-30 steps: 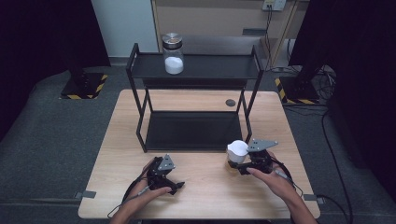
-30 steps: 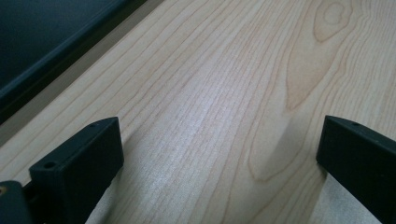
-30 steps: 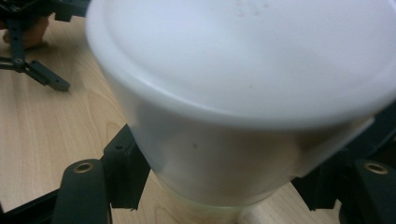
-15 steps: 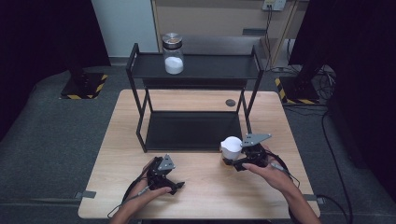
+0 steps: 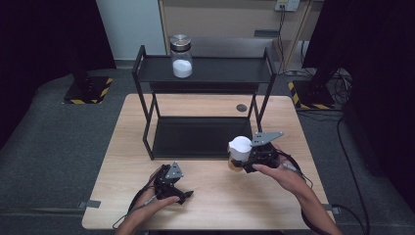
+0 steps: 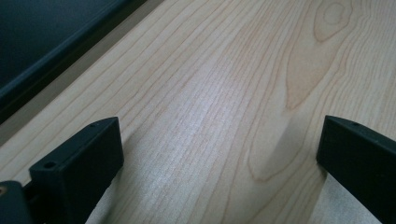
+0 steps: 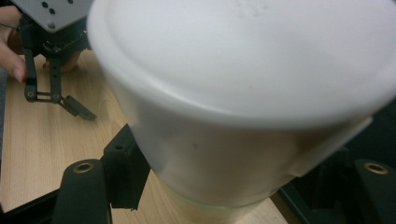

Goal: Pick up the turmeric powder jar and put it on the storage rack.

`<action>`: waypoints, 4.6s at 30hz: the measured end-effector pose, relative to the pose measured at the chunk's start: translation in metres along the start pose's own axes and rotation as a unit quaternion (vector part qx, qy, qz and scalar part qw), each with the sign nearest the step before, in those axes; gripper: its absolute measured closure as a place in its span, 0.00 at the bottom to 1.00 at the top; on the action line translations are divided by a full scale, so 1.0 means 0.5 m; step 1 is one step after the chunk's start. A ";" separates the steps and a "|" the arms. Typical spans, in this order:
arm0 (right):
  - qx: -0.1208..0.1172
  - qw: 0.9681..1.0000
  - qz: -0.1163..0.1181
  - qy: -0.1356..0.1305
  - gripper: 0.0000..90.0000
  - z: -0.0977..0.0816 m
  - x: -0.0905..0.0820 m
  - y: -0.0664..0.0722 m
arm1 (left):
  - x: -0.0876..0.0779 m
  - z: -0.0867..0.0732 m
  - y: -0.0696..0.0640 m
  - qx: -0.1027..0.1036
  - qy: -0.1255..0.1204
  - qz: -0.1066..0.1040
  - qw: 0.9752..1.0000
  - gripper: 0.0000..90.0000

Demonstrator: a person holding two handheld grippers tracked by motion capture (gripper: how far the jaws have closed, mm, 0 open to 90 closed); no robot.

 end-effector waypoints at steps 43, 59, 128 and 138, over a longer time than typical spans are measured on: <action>-0.010 0.999 0.026 -0.015 0.35 0.146 -0.050 -0.105 | 0.000 0.001 0.001 0.001 0.000 -0.001 1.000 0.00; -0.011 0.999 0.037 -0.024 0.35 0.188 -0.066 -0.128 | 0.000 0.001 0.002 0.002 0.000 -0.002 1.000 0.00; -0.058 0.998 0.022 -0.024 0.35 0.487 -0.167 -0.222 | 0.002 0.001 0.003 0.003 0.000 -0.004 1.000 0.00; -0.047 0.998 0.011 -0.026 0.35 0.509 -0.162 -0.249 | 0.001 0.001 0.003 0.003 0.000 -0.004 1.000 0.00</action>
Point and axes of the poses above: each handheld gripper's, and its own axes: x roughly forward along the jaws, z roughly out of its top, y roughly to its left, the point moved 3 cm from there along x, roughly forward along the jaws, and after that the axes turned 10 degrees about -x, right-handed, at the moved point
